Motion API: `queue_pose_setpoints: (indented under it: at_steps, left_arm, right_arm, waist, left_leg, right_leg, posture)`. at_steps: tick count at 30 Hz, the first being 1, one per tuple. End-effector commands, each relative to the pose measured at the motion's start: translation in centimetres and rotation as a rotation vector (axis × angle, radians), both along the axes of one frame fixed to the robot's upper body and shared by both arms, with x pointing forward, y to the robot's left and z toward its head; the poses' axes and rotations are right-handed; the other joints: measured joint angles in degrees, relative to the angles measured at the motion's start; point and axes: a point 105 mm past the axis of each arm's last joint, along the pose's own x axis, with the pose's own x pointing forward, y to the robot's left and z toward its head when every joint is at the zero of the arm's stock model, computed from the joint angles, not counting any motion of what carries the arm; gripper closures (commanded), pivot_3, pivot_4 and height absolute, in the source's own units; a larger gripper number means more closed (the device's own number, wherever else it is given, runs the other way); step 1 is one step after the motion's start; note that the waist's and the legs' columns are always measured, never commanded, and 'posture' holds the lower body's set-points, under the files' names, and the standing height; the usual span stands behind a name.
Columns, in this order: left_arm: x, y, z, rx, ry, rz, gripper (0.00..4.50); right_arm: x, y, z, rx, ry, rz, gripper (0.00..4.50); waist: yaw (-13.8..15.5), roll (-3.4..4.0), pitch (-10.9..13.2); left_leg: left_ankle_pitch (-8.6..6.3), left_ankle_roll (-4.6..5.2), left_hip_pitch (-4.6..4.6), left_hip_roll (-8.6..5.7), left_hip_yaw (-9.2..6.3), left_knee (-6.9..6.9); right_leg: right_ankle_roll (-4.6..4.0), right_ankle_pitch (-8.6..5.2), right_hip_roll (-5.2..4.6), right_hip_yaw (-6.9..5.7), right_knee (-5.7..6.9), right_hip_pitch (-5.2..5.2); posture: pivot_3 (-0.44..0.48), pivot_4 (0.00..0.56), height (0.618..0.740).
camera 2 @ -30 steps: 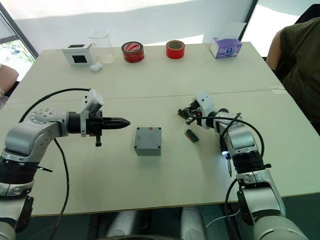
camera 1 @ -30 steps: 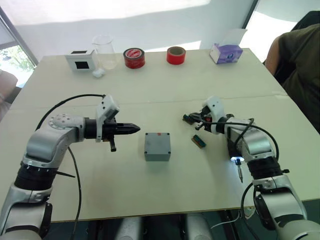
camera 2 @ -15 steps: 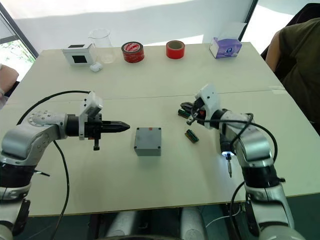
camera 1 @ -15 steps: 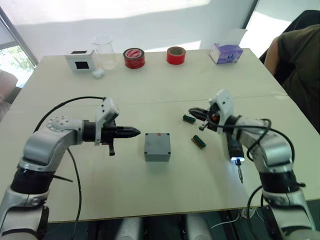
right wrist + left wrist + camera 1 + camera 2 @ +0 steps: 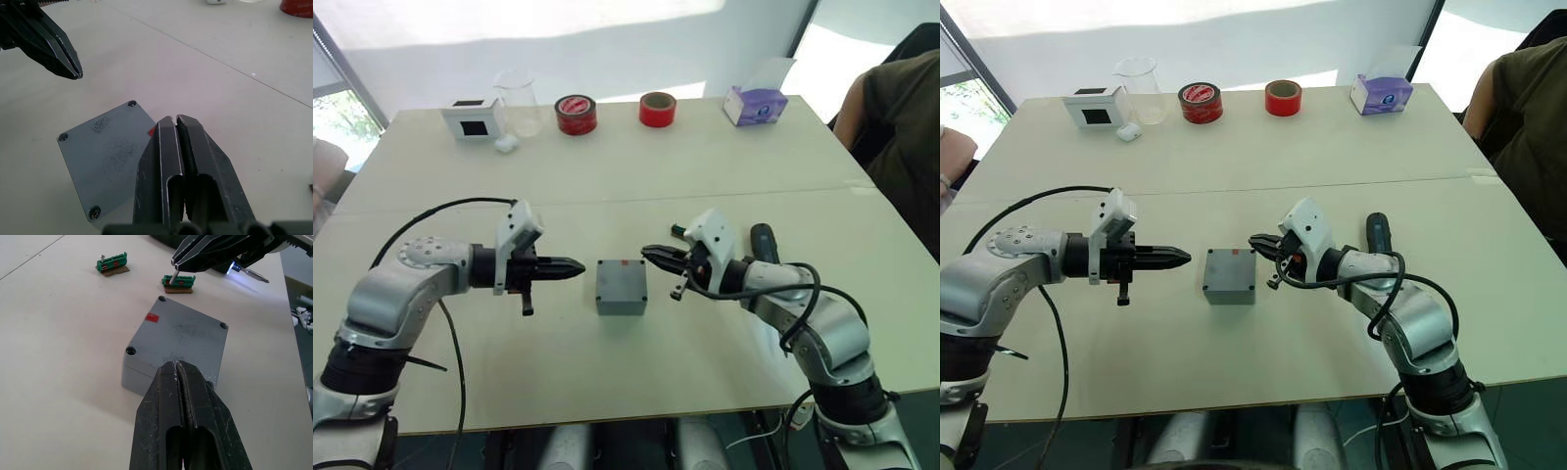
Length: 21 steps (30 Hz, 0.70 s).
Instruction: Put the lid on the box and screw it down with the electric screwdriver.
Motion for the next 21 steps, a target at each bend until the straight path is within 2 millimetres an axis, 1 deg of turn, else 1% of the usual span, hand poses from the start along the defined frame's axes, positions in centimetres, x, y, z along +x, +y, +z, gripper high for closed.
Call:
queue_pose_setpoints:
  at_steps: [1, 19, 21]
  left_arm:
    - [0.0, -0.1, 0.8, -0.016, -0.039, -0.001, 4.50]
    - [0.2, -0.5, 1.1, -0.015, -0.048, 0.001, 4.50]
    - [0.2, -0.6, 1.2, -0.017, -0.050, 0.000, 4.50]
  right_arm:
    - [0.2, 0.3, 0.4, -0.008, -0.039, 0.009, 4.49]
    - [0.9, 0.4, -0.8, -0.051, -0.026, 0.002, 4.49]
    - [1.0, 0.3, -0.8, -0.051, -0.026, -0.002, 3.97]
  waist:
    - [0.04, 0.00, 0.00]
    - [0.05, 0.00, 0.00]
    - [0.05, 0.00, 0.00]
  left_leg:
    - [0.00, 0.00, 0.00, 0.00, 0.00, 0.00]
    - [0.00, 0.00, 0.00, 0.00, 0.00, 0.00]
    - [0.00, 0.00, 0.00, 0.00, 0.00, 0.00]
  right_leg:
    - [0.00, 0.00, 0.00, 0.00, 0.00, 0.00]
    - [0.00, 0.00, 0.00, 0.00, 0.00, 0.00]
    - [0.00, 0.00, 0.00, 0.00, 0.00, 0.00]
  posture:
    - [0.000, 0.150, 0.740]
    - [0.000, 0.150, 0.740]
    - [0.000, 0.150, 0.740]
